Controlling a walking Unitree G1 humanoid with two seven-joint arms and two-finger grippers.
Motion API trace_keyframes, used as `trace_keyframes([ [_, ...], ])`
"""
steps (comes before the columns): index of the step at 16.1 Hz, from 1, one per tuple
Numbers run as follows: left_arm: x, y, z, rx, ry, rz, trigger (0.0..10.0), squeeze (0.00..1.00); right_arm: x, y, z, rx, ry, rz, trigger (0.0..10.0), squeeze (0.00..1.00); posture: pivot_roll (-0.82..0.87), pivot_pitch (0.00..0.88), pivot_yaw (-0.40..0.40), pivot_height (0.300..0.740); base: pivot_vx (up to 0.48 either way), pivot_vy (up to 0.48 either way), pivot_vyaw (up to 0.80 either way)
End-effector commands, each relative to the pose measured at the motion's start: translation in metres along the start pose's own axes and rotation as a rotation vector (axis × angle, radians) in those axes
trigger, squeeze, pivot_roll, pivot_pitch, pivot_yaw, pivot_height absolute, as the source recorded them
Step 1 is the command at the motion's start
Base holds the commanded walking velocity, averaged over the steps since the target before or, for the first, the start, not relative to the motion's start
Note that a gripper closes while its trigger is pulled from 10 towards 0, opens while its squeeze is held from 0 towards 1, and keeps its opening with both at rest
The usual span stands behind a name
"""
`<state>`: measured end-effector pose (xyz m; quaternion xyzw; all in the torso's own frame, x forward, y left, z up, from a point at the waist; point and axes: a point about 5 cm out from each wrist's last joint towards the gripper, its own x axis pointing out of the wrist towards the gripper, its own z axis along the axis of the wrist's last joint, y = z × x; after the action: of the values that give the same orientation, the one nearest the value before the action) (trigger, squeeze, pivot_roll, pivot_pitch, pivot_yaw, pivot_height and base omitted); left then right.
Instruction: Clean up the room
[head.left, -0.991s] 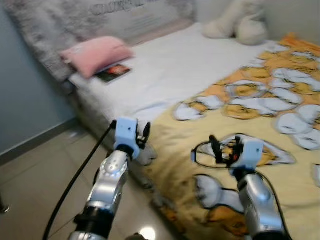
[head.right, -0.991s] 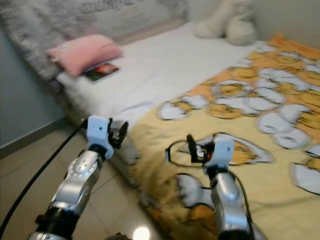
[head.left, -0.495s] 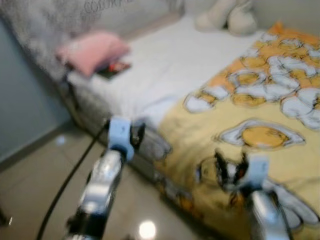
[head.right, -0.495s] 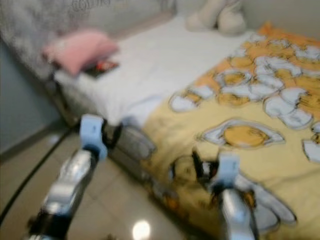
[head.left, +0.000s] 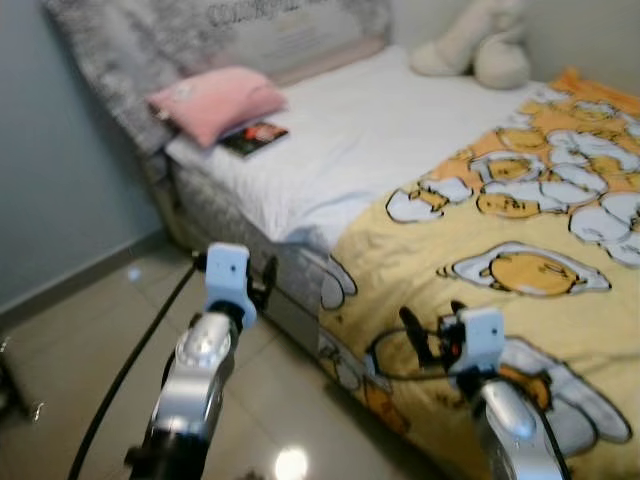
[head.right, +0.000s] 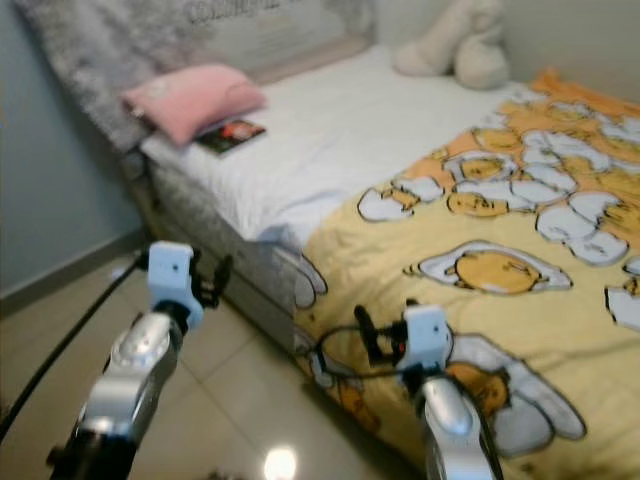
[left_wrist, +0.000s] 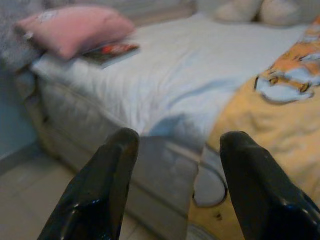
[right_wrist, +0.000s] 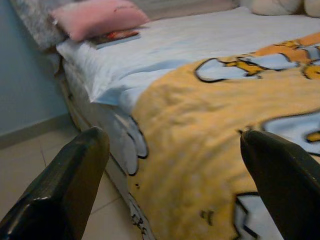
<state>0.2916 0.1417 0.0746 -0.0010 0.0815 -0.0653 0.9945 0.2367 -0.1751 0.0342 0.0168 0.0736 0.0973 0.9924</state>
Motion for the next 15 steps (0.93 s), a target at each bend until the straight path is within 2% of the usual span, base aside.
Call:
trace_keyframes([
  [1,0.002,0.000,-0.002,-0.015,0.028,0.026,10.0,0.00,-0.001,-0.008,0.003,0.023,-0.015,-0.041,10.0,0.00,-0.02,0.000,0.049,0.740,0.000,-0.480,0.44],
  [4,-0.007,0.006,0.000,0.086,0.003,0.016,10.0,0.00,-0.013,-0.014,0.000,0.061,-0.017,-0.089,10.0,0.00,0.00,0.000,0.054,0.740,0.000,-0.480,0.43],
  [5,-0.012,0.009,-0.001,0.044,0.023,0.037,10.0,0.00,-0.017,-0.014,-0.003,0.071,-0.004,-0.090,10.0,0.00,0.00,0.000,0.053,0.740,0.000,-0.480,0.43],
  [7,-0.011,0.006,0.003,0.024,0.021,0.046,10.0,0.00,-0.018,-0.013,-0.007,0.075,0.009,-0.078,10.0,0.00,0.02,0.000,0.058,0.740,0.000,0.000,0.43],
  [9,-0.002,-0.001,0.013,0.066,-0.018,0.034,10.0,0.00,-0.012,-0.012,-0.005,0.089,0.004,-0.072,10.0,0.00,0.02,0.000,0.063,0.740,0.000,0.000,0.43],
  [10,0.000,0.000,0.012,0.065,-0.014,0.044,10.0,0.00,-0.010,-0.010,-0.004,0.087,0.000,-0.055,10.0,0.00,0.02,0.000,0.063,0.740,0.000,0.000,0.42],
  [12,-0.002,0.001,0.014,0.032,-0.029,0.051,10.0,0.00,-0.010,-0.009,-0.003,0.077,0.006,-0.034,10.0,0.00,0.02,0.000,0.064,0.740,0.189,0.000,0.41],
  [14,-0.003,-0.004,0.015,0.030,-0.027,0.048,10.0,0.00,-0.011,-0.014,-0.015,0.051,0.099,-0.036,10.0,0.00,0.02,0.000,0.069,0.740,0.382,0.291,0.41],
  [15,0.000,-0.007,0.015,0.029,-0.026,0.048,10.0,0.00,-0.008,-0.022,-0.022,0.062,0.163,-0.109,10.0,0.00,0.02,0.000,0.074,0.740,0.382,0.289,0.56],
])
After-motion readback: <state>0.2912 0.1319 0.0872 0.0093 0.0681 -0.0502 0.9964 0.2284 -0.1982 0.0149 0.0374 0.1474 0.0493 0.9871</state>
